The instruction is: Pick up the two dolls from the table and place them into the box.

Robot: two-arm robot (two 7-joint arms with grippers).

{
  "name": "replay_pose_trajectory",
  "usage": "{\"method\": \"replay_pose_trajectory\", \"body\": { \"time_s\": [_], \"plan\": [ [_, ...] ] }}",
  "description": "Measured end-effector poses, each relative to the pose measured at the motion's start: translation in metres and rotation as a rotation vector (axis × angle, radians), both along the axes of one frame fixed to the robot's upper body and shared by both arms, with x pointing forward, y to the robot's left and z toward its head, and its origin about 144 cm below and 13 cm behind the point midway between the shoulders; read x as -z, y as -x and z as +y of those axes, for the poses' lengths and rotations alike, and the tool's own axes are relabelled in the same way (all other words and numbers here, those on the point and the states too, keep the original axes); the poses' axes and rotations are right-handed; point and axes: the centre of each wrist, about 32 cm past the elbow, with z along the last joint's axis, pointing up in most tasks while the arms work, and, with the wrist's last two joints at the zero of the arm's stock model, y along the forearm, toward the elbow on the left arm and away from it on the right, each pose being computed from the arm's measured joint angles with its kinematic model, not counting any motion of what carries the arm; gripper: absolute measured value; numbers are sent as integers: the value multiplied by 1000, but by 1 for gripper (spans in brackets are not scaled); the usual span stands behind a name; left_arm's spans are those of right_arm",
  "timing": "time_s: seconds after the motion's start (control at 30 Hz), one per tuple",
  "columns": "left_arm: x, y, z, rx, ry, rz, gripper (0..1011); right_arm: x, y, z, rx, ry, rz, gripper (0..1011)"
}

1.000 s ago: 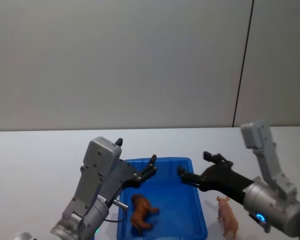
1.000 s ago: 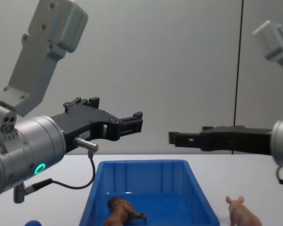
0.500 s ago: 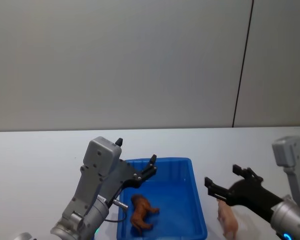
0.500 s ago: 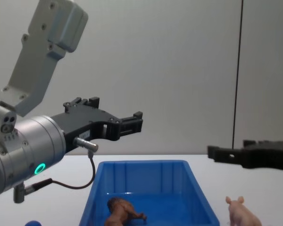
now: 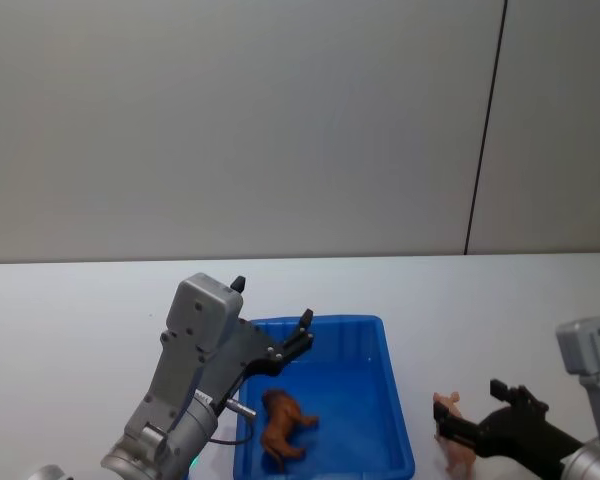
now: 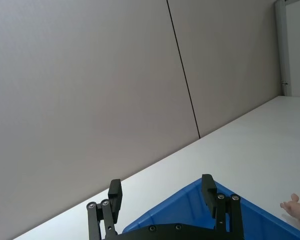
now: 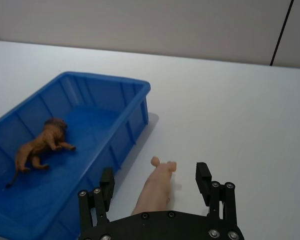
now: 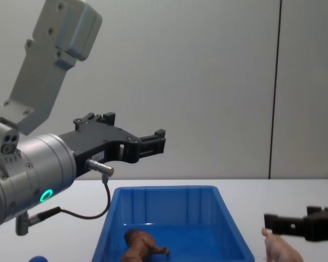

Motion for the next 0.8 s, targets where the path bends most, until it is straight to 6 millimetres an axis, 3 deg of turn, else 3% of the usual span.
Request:
{"method": "replay_pose_trajectory", "body": {
  "time_s": [0.43,0.8],
  "plan": [
    [0,0,0,0,0,0,1001,18,2,2,12,17,87,1001],
    [0,0,0,0,0,0,1001,26,1,6,14,13,133,755]
  ]
}}
